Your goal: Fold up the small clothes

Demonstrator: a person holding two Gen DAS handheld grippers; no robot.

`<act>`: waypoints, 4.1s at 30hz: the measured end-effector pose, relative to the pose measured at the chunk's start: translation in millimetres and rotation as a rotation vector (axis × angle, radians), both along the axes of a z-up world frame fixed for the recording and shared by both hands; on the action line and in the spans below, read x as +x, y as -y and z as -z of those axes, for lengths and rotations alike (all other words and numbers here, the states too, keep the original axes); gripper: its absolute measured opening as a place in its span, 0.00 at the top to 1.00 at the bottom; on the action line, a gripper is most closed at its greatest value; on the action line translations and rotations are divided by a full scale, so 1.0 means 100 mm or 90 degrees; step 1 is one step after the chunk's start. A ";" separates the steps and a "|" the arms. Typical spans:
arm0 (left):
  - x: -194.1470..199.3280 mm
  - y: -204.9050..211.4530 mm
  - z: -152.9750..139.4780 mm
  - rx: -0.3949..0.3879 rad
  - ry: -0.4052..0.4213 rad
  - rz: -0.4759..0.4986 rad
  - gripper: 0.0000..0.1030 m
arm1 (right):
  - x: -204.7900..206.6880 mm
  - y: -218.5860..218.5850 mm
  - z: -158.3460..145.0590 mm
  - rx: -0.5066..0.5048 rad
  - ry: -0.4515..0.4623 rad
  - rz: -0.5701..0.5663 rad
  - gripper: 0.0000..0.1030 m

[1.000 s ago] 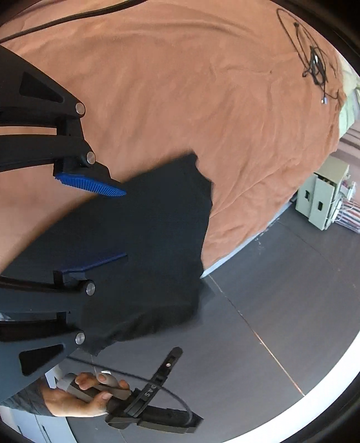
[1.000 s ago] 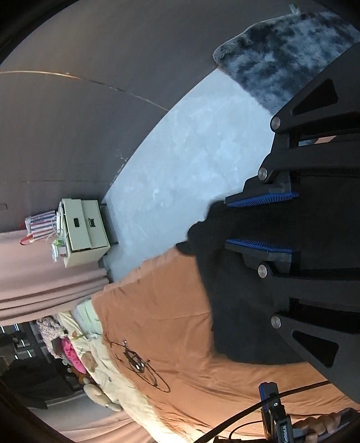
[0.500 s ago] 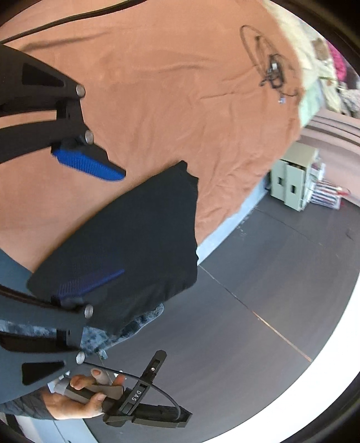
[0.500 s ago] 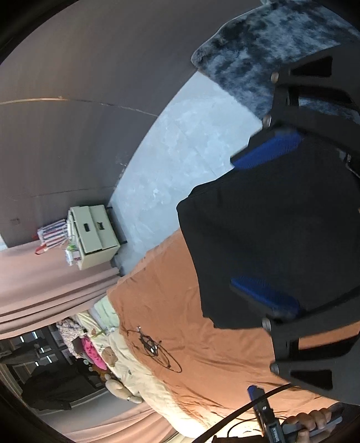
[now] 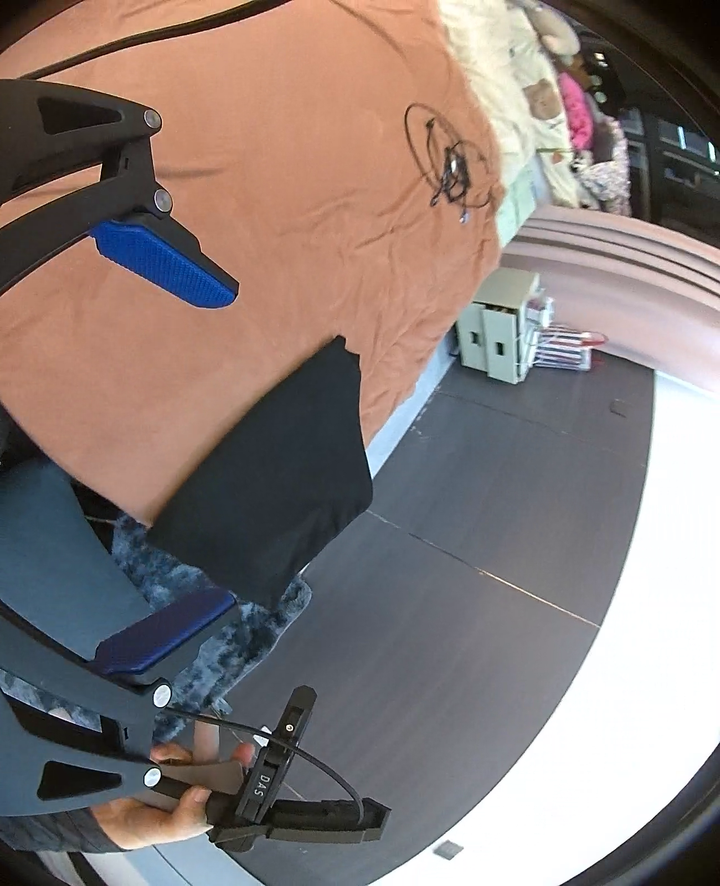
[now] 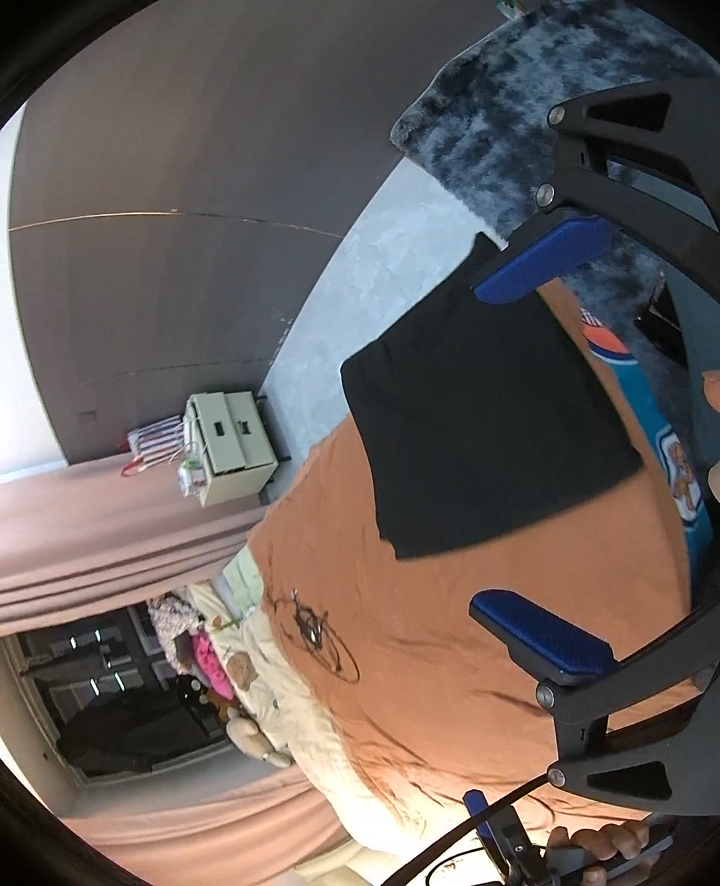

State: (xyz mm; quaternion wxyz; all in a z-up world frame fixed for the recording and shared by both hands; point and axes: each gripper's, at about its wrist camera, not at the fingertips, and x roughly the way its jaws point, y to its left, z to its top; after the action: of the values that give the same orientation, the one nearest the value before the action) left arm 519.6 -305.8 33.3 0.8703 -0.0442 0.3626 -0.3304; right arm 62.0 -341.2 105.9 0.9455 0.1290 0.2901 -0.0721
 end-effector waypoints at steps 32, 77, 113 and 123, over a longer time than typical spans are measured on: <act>-3.07 -1.52 -0.13 -0.009 0.208 -0.135 0.00 | -2.37 -0.51 1.09 -0.063 0.149 -0.069 0.00; -4.09 -1.68 0.26 -0.014 0.221 -0.227 0.00 | -3.01 -0.77 1.55 -0.110 0.184 -0.117 0.00; -4.16 -1.80 0.22 0.012 0.239 -0.250 0.01 | -2.96 -0.73 1.55 -0.102 0.180 -0.112 0.00; -4.22 -1.81 0.18 0.041 0.270 -0.286 0.00 | -2.95 -0.69 1.55 -0.098 0.184 -0.111 0.00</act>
State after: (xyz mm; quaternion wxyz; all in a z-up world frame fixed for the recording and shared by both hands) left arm 97.8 -125.0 15.4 0.9787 -0.0259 0.1645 -0.1202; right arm -232.8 -272.1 -49.3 0.9871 0.0395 0.1549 0.0074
